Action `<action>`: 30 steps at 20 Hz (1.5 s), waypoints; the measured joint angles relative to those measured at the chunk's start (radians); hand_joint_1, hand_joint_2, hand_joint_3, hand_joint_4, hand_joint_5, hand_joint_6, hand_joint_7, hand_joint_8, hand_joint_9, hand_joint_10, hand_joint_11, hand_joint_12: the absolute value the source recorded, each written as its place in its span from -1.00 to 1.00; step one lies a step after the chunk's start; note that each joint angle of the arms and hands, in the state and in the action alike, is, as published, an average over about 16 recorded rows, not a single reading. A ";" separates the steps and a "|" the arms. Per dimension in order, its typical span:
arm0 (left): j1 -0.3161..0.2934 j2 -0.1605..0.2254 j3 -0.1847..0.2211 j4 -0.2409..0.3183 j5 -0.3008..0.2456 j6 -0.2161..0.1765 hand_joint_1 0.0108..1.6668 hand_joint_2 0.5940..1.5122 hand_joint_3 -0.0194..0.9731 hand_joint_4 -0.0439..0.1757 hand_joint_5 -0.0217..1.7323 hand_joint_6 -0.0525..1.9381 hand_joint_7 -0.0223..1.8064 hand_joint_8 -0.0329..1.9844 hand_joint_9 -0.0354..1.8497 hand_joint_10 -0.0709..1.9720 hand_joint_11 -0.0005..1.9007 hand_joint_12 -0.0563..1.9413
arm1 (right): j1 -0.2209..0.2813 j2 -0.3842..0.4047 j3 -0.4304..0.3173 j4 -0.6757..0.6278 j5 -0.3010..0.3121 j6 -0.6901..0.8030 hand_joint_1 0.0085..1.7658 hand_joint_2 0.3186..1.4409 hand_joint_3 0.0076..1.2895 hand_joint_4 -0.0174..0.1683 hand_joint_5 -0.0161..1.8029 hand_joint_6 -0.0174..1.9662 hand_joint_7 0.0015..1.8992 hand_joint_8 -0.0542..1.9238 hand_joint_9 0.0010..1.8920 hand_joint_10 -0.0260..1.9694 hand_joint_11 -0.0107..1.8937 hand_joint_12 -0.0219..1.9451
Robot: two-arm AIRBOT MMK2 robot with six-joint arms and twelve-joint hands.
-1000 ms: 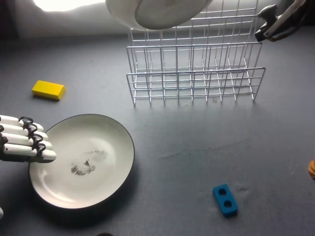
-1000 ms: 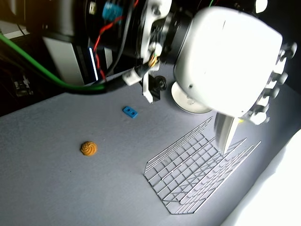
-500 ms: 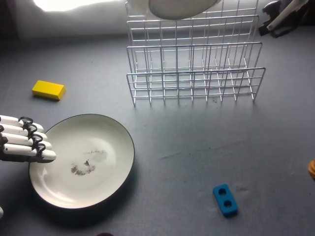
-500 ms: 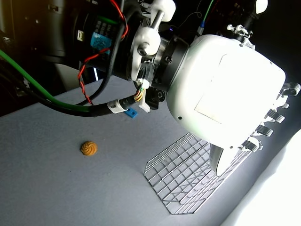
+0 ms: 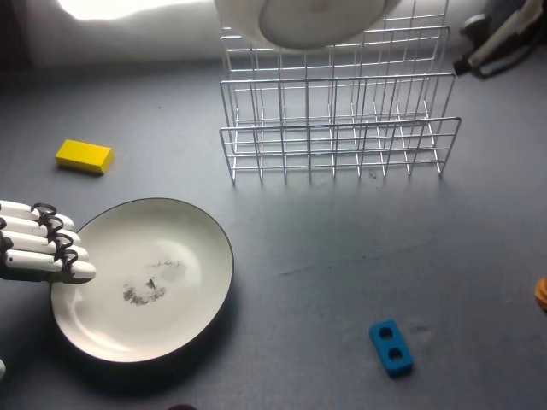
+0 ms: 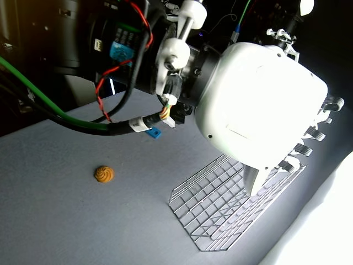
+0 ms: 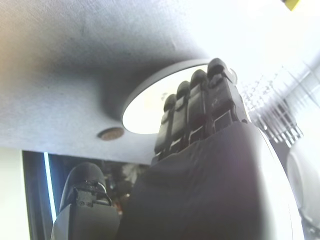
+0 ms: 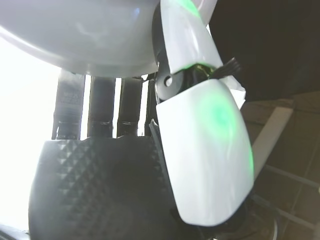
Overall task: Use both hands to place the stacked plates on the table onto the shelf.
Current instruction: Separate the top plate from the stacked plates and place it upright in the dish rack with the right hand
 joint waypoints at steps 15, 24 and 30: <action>0.004 -0.005 0.007 -0.001 0.001 0.000 -0.99 0.11 -0.94 -0.63 -0.93 -0.94 -0.92 -0.96 -0.92 -0.93 -0.97 -0.91 | -0.039 -0.043 0.084 0.155 0.011 0.000 0.58 0.29 -0.98 -0.91 -0.02 -0.04 0.03 0.02 -0.04 0.17 -0.26 0.21; 0.011 -0.008 0.009 0.000 0.004 -0.001 -0.99 0.11 -0.94 -0.62 -0.94 -0.94 -0.93 -0.96 -0.94 -0.94 -0.98 -0.93 | -0.056 -0.058 0.134 0.263 -0.006 -0.004 0.58 0.29 -0.98 -0.91 -0.02 -0.04 0.04 0.01 -0.03 0.17 -0.24 0.19; 0.013 -0.012 0.010 0.001 0.006 -0.001 -0.99 0.11 -0.94 -0.62 -0.94 -0.94 -0.93 -0.96 -0.94 -0.94 -0.98 -0.93 | -0.078 -0.069 0.169 0.295 -0.029 -0.007 0.58 0.29 -0.98 -0.91 -0.02 -0.04 0.03 0.03 -0.03 0.18 -0.23 0.17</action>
